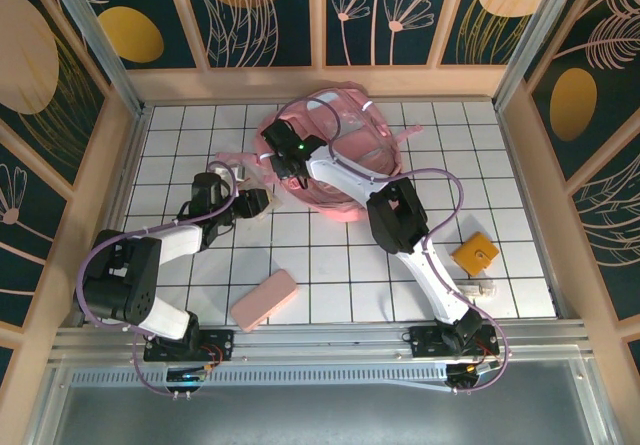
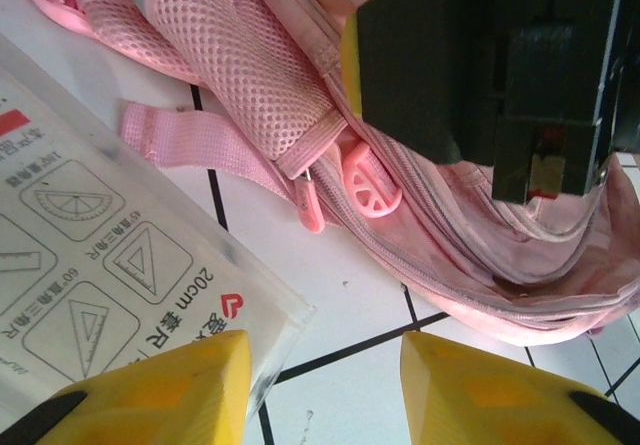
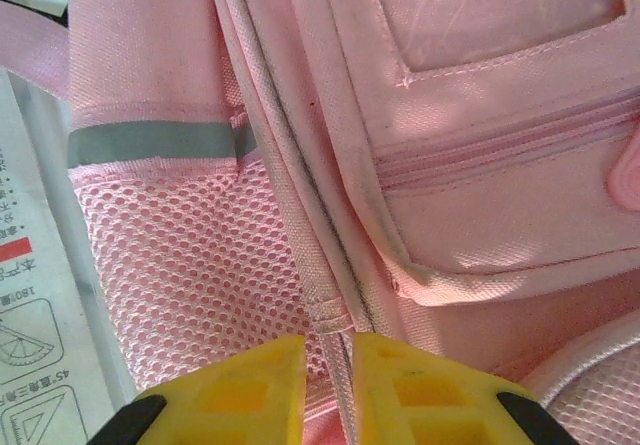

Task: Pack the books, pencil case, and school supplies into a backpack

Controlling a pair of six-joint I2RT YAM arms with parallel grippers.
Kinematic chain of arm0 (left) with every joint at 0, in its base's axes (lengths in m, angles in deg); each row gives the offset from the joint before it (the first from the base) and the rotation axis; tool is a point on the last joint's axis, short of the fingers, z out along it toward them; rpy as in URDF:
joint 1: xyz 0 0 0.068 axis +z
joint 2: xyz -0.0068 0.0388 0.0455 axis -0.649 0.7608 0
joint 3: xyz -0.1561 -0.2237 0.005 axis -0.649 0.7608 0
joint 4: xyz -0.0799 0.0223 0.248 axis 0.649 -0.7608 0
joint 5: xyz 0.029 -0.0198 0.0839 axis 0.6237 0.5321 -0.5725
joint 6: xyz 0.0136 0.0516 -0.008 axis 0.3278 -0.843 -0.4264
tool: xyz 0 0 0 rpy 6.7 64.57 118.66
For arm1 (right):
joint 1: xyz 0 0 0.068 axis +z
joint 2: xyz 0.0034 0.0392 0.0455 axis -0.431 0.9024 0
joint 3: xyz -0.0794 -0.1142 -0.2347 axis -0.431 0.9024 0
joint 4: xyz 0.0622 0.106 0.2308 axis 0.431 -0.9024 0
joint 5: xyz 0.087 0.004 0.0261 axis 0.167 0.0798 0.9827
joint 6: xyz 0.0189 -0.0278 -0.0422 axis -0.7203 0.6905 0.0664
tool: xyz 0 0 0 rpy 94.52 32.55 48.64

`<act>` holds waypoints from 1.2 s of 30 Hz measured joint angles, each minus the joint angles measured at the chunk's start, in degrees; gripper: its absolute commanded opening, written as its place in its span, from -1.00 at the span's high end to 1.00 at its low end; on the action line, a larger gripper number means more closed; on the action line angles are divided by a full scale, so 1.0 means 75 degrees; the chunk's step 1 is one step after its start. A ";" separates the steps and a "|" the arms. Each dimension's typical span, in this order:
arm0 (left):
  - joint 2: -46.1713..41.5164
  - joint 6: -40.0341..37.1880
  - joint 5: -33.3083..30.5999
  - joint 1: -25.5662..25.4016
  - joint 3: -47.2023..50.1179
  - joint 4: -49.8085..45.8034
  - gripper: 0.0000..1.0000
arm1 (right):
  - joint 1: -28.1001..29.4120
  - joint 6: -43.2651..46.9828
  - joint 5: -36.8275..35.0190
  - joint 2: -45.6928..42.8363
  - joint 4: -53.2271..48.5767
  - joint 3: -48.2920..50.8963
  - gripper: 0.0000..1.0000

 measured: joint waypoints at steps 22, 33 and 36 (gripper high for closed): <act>0.0309 0.0052 0.0189 -0.0364 0.0029 0.0644 0.07 | -0.0189 0.0108 0.0082 0.0023 0.0076 0.0294 0.73; 0.0213 -0.1448 0.0300 -0.0420 -0.1116 -0.0402 -0.14 | -0.0606 0.1122 0.1536 -0.0163 -0.0038 0.0306 1.00; -0.0271 -0.3445 0.0874 -0.0417 -0.1612 -0.0991 -0.33 | -0.0909 0.1716 0.2326 -0.0781 0.0082 0.0915 1.00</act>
